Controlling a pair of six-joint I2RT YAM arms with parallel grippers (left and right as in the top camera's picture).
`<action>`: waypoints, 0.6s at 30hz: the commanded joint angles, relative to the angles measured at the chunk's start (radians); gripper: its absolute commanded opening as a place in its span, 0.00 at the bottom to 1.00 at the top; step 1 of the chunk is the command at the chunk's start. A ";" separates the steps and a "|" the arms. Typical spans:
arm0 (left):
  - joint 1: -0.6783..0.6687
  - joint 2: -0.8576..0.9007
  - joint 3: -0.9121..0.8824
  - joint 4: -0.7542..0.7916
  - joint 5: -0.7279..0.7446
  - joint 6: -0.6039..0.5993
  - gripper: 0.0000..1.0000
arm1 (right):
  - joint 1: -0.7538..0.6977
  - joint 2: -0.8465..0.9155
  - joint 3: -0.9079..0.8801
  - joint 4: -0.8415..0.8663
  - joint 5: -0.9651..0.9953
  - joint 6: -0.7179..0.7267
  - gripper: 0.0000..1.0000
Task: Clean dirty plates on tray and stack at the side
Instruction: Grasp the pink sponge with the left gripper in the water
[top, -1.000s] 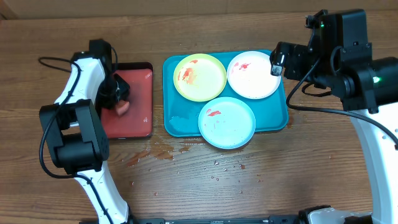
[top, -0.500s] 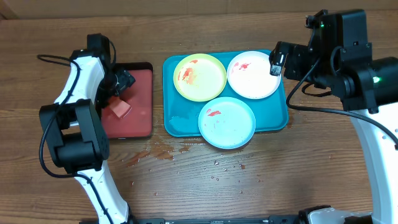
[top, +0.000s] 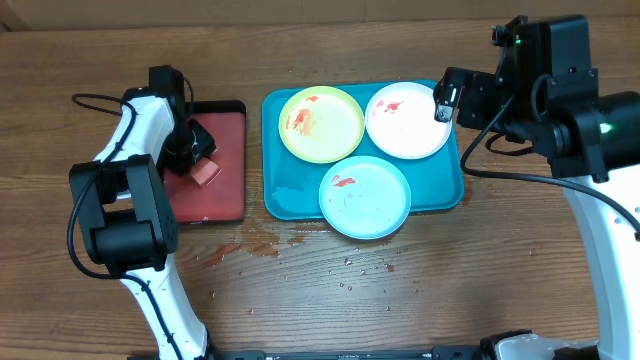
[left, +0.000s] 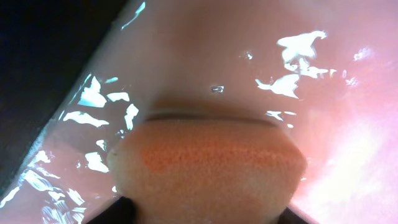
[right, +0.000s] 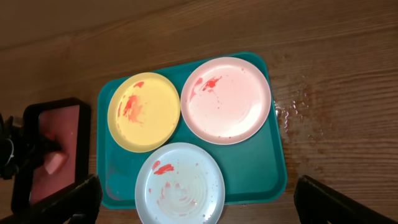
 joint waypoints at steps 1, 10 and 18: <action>-0.007 0.023 -0.016 -0.013 0.020 0.029 0.18 | -0.003 0.000 0.012 -0.001 0.007 -0.003 1.00; -0.007 0.016 0.176 -0.204 0.022 0.055 0.04 | -0.003 0.000 0.012 -0.002 0.007 -0.003 1.00; -0.008 0.017 0.254 -0.254 0.154 0.097 0.04 | -0.003 0.000 0.012 -0.004 0.007 -0.003 1.00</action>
